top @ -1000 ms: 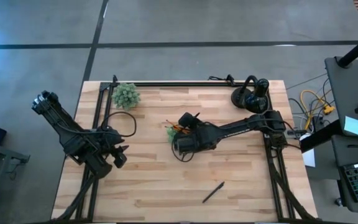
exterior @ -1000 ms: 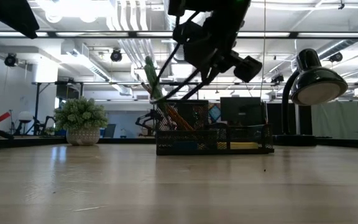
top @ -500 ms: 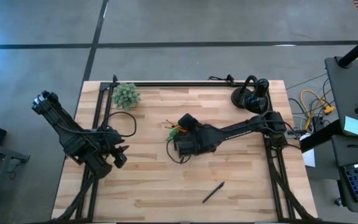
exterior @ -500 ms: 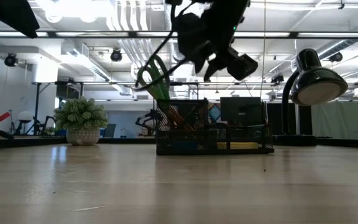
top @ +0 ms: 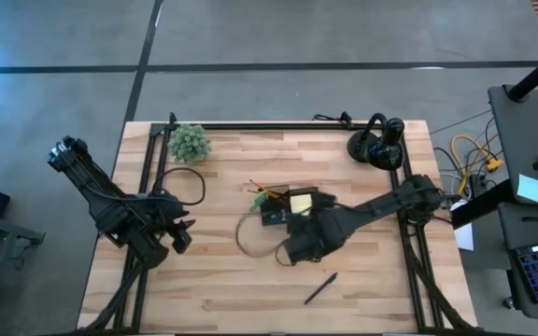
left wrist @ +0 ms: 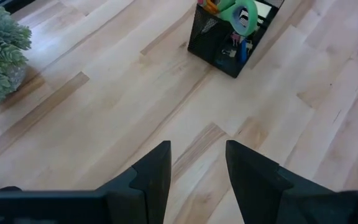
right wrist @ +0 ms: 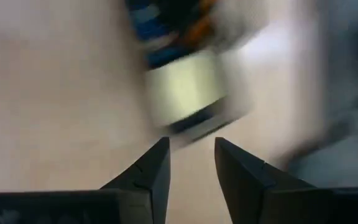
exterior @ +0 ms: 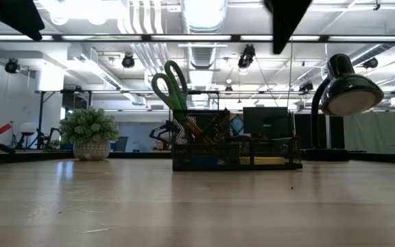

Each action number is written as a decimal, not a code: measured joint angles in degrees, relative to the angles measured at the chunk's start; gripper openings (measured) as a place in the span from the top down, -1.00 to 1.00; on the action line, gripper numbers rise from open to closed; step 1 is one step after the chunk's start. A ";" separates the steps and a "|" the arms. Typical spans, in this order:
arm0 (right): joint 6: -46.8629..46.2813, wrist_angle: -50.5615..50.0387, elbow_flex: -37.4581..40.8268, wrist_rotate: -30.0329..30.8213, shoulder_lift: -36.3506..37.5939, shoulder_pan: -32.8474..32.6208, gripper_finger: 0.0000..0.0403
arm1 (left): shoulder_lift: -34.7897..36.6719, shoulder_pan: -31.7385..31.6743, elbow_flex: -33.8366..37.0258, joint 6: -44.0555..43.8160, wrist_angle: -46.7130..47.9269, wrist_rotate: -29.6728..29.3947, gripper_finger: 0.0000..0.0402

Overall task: Pick and place office supplies into organizer
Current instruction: Put the black pen into the black desk organizer

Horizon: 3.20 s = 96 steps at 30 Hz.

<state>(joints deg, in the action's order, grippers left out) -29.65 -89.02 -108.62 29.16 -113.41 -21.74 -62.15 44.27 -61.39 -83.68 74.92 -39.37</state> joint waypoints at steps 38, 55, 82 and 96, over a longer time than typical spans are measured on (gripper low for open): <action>16.19 32.38 24.99 -22.98 1.19 -20.73 0.42 | -6.59 -0.02 3.13 0.50 -7.50 6.02 0.31; 20.90 34.38 25.56 -20.52 -4.22 -19.14 0.42 | -6.03 -0.02 3.15 0.44 -7.46 5.46 0.31; 21.96 35.08 25.35 -28.05 -6.44 -15.39 0.91 | -6.05 -0.02 3.15 0.29 -7.63 5.50 0.31; 26.57 8.56 16.63 -1.27 -4.04 -19.28 0.93 | -6.05 -0.02 3.15 0.27 -7.63 5.53 0.31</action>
<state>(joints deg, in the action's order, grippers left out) -3.08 -80.46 -91.99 27.89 -117.46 -41.02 -68.20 44.25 -58.24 -83.42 67.29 -33.85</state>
